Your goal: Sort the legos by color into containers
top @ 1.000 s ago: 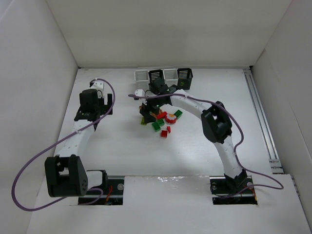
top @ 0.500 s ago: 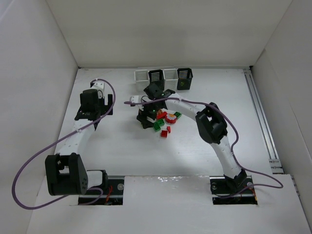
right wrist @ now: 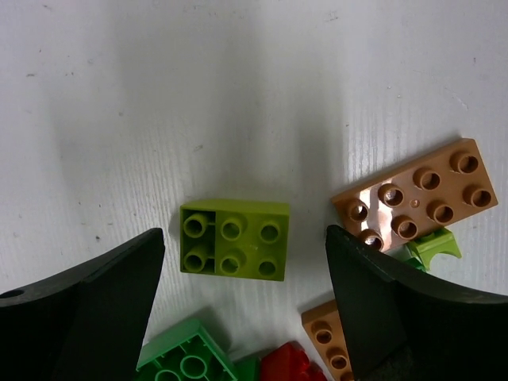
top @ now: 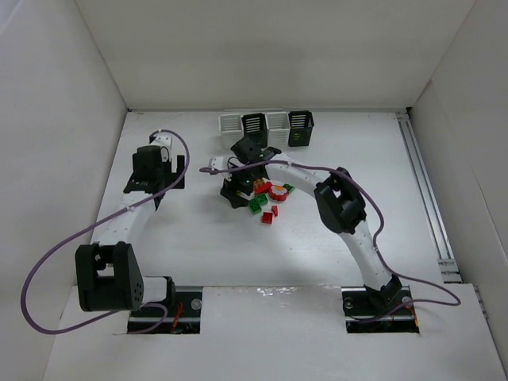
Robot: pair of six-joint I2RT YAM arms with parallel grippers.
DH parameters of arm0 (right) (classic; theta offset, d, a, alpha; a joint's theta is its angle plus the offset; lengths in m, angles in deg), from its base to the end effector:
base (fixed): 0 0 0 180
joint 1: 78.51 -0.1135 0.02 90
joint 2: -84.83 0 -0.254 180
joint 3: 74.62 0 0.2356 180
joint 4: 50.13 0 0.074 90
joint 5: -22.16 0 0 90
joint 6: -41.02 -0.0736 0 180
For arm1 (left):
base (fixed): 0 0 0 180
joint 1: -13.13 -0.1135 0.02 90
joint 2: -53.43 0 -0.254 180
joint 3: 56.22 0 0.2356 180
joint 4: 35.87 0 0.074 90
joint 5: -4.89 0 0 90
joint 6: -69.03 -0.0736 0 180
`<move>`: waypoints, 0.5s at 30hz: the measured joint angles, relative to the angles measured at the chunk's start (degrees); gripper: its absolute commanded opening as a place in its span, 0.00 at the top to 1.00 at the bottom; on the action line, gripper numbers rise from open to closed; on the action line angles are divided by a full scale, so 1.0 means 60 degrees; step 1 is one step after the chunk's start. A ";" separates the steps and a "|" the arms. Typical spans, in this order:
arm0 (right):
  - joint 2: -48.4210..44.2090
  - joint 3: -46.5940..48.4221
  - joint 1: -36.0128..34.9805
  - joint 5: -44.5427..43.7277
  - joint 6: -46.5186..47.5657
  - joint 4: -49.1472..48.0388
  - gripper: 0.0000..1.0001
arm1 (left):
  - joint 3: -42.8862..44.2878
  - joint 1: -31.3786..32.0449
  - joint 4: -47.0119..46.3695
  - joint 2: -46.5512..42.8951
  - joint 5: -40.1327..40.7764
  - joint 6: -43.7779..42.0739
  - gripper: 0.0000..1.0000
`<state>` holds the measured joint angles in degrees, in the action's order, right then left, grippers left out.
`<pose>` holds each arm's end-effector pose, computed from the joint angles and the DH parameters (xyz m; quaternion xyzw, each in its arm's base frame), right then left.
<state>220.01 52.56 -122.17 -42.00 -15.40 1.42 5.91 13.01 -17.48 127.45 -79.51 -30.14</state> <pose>0.3429 0.3715 0.1389 -0.6329 0.6981 0.2374 0.2360 0.3078 0.0078 0.2349 0.0441 0.8654 0.0825 0.4922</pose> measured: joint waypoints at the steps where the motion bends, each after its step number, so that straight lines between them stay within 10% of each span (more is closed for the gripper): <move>1: 0.0000 0.0004 -0.0036 -0.0036 0.0004 0.0007 0.15 | 0.0000 0.0000 0.0000 0.0011 0.0004 0.0000 0.01; 9: 0.0000 -0.0004 -0.0244 -0.0335 -0.0029 -0.0011 0.57 | 0.0109 0.0000 -0.0022 0.0087 0.0000 0.0000 0.01; 15: -0.0222 -0.0484 -0.0248 -0.0441 -0.0142 -0.0510 0.68 | 0.0113 0.0000 -0.0025 0.0157 -0.0044 0.0000 0.01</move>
<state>218.67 49.65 -123.66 -44.64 -16.25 -1.64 6.58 13.01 -17.63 128.39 -79.77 -30.14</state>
